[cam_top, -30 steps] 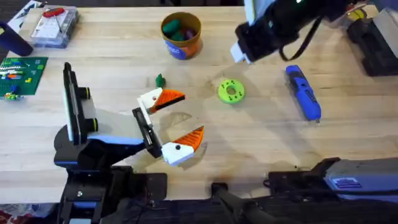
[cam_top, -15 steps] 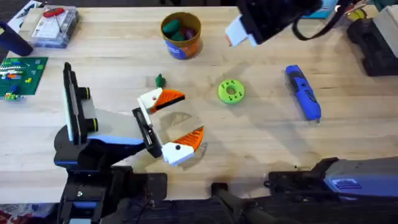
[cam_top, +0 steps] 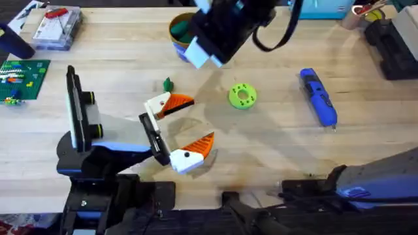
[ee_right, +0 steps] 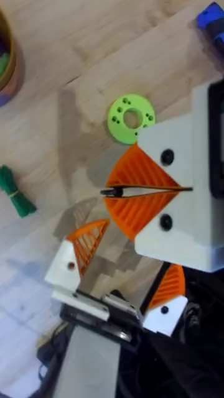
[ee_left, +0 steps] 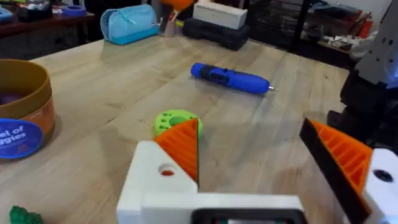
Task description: Pick up the gripper from the table and insert it into the empty holder that is missing its gripper. Then pick up a screw, insert it into the mounting hole, and use the screwdriver to tighten it. Finally, clean up the table by picking up the vegetable and placing it into the bucket.
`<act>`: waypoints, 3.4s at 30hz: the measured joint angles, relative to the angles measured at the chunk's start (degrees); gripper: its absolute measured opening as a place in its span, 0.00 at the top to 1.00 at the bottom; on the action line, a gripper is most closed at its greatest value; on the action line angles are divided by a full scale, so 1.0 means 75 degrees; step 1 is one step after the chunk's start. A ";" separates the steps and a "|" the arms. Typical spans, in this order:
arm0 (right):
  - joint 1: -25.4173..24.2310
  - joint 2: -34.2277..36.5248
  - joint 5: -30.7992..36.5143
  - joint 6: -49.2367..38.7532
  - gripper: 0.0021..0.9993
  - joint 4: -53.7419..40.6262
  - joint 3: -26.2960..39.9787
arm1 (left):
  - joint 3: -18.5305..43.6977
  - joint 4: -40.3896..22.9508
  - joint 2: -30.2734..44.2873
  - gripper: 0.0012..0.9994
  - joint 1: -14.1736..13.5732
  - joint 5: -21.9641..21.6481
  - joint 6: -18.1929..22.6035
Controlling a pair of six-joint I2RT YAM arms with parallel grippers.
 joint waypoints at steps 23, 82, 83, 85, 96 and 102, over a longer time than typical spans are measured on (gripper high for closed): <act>0.1428 0.0626 -0.0294 -0.1308 1.00 0.0353 0.0054 | 0.0000 0.0000 0.0000 0.01 0.0000 0.0000 0.0000; 0.1814 0.1545 0.0653 -0.2664 1.00 -0.0871 0.1604 | 0.0000 0.0000 0.0001 0.01 0.0000 0.0000 0.0000; 0.1814 0.1545 0.0653 -0.2667 1.00 -0.0839 0.1604 | 0.0000 0.0000 0.0003 0.01 0.0000 0.0000 0.0000; 0.1814 0.1545 0.0653 -0.2677 1.00 -0.0801 0.1604 | 0.0000 0.0000 0.0000 0.01 0.0000 0.0000 0.0000; 0.1814 0.1545 0.0653 -0.2777 1.00 -0.0793 0.1604 | 0.0000 0.0000 0.0003 0.01 0.0000 0.0000 0.0000; 0.1814 0.1545 0.0653 -0.2780 1.00 -0.0790 0.1604 | 0.0000 0.0000 0.0000 0.01 0.0000 0.0000 0.0000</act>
